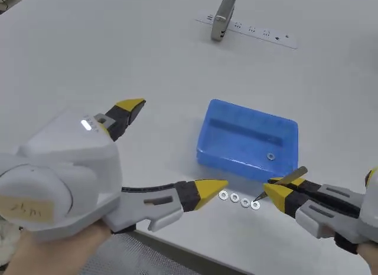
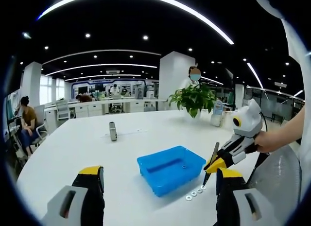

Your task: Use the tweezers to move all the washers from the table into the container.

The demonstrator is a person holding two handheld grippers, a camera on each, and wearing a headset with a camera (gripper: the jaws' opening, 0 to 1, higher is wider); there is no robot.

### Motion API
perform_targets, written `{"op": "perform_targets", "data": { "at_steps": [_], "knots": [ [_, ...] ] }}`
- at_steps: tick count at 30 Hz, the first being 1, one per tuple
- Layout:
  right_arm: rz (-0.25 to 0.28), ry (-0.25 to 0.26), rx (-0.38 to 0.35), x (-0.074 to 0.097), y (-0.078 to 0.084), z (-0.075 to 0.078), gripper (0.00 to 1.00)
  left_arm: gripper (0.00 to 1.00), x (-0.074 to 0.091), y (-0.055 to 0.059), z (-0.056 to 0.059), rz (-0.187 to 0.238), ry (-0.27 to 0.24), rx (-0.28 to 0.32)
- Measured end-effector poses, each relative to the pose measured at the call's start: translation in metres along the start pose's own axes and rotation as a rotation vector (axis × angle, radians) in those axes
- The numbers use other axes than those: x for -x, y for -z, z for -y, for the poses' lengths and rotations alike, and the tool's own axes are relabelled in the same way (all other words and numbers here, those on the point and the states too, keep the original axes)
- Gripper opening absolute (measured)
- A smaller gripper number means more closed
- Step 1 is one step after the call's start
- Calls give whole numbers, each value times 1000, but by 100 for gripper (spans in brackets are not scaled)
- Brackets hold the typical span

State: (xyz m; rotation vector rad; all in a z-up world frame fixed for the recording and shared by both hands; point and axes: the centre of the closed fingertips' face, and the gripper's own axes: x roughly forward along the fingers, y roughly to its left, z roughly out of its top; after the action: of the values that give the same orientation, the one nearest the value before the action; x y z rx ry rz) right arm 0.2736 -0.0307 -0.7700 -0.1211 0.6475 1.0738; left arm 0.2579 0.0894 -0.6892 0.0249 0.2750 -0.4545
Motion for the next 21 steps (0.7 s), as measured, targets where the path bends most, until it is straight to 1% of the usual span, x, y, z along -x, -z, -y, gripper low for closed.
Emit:
{"op": "perform_targets", "data": {
  "at_steps": [1, 3, 4, 8, 12, 14, 18, 21],
  "knots": [
    [-3, 0, -2, 0, 2, 0, 3, 99, 0, 0, 1, 2, 3, 2],
    [-11, 0, -3, 0, 4, 1, 3, 99, 0, -5, 5, 27, 26, 13],
    [-14, 1, -2, 0, 6, 1, 3, 99, 0, -5, 5, 28, 27, 10],
    [-24, 2, 3, -1, 10, 2, 3, 99, -1, -2, 6, 13, 31, 1],
    [-31, -6, 22, -2, 11, -2, 3, 99, -1, -2, 6, 11, 33, 2],
    [-36, -6, 44, -2, 11, -2, 3, 99, -1, -2, 6, 10, 36, 4],
    [-58, -10, 121, -1, 13, -7, 3, 99, -1, -1, 6, 7, 38, 1],
    [-65, -10, 147, -1, 14, -8, 3, 99, -1, -2, 6, 8, 38, 0]
  ]
}}
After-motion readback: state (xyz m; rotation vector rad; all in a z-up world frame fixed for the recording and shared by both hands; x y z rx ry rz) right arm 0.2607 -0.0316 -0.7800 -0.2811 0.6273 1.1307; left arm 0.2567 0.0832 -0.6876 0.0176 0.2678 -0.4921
